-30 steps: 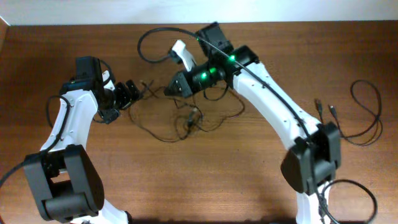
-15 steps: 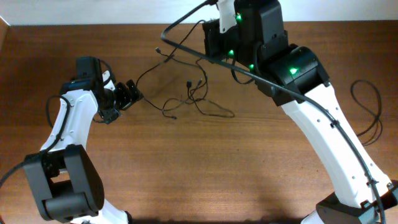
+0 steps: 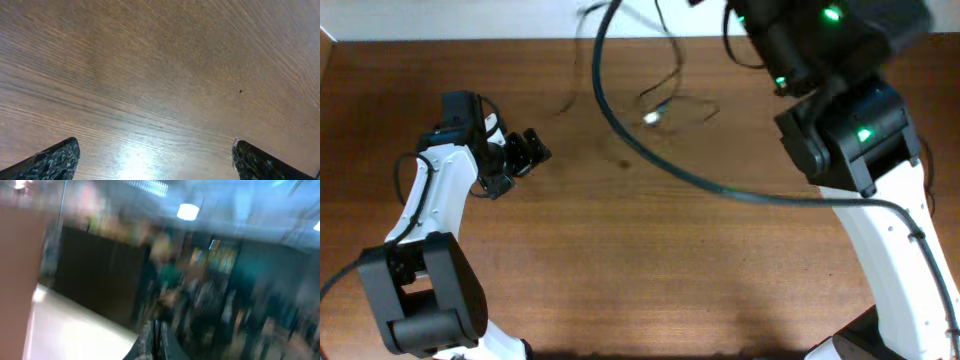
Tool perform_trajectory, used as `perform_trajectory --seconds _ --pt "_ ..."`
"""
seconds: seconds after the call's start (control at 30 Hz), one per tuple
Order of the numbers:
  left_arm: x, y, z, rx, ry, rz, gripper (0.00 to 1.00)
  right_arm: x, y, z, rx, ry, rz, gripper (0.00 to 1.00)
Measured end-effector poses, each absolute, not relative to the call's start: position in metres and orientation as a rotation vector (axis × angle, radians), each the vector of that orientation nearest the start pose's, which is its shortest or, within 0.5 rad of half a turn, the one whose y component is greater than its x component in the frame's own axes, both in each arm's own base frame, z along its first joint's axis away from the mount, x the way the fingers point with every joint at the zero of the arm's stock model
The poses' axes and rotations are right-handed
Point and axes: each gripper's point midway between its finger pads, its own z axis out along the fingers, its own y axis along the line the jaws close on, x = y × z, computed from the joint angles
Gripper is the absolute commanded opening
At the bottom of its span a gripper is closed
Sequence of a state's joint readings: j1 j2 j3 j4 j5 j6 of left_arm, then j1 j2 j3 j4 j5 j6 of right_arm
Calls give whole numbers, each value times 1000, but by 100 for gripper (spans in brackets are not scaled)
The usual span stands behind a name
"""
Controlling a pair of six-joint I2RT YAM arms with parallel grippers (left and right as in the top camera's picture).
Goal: Untangle cables
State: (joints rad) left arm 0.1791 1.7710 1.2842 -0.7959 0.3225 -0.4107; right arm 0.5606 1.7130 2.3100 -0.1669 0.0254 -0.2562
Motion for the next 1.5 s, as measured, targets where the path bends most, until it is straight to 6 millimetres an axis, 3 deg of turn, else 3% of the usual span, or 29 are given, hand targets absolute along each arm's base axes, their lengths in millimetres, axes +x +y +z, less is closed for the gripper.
perform_trajectory --seconds 0.1,0.2,0.4,0.47,0.53,0.6,0.63,0.7,0.83,0.87,1.03,1.2,1.37,1.5 --pt "388 15 83 -763 2746 -507 99 355 206 718 -308 863 212 4" --pt "388 15 83 -764 2747 -508 99 349 198 723 -286 862 199 4" --pt "390 10 86 -716 2744 -550 99 375 214 678 -341 1064 223 4" --pt "398 -7 95 -528 2714 -688 99 386 219 651 -353 1186 252 4" --pt "398 -35 112 -231 2649 -897 99 399 221 616 -340 1342 259 4" --pt "379 -75 144 169 2463 -1219 99 413 216 576 -269 1509 265 4" --pt "372 -84 154 269 2388 -1296 100 420 214 557 -224 1586 284 4" --pt "368 -94 171 408 2241 -1372 100 429 213 537 -158 1659 311 4" --pt "365 -103 185 529 2108 -1408 96 447 219 505 -1 1760 412 4" --pt "364 -109 186 563 2089 -1411 100 450 222 501 31 1771 442 4" --pt "365 -134 191 716 2004 -1392 99 450 234 497 64 1790 558 4" --pt "363 -152 192 799 1964 -1389 99 433 272 515 -33 1758 851 4" --pt "358 -172 194 874 1931 -1397 99 419 290 519 39 1798 1113 4" --pt "357 -179 194 907 1913 -1396 99 405 305 520 -9 1827 1246 4"
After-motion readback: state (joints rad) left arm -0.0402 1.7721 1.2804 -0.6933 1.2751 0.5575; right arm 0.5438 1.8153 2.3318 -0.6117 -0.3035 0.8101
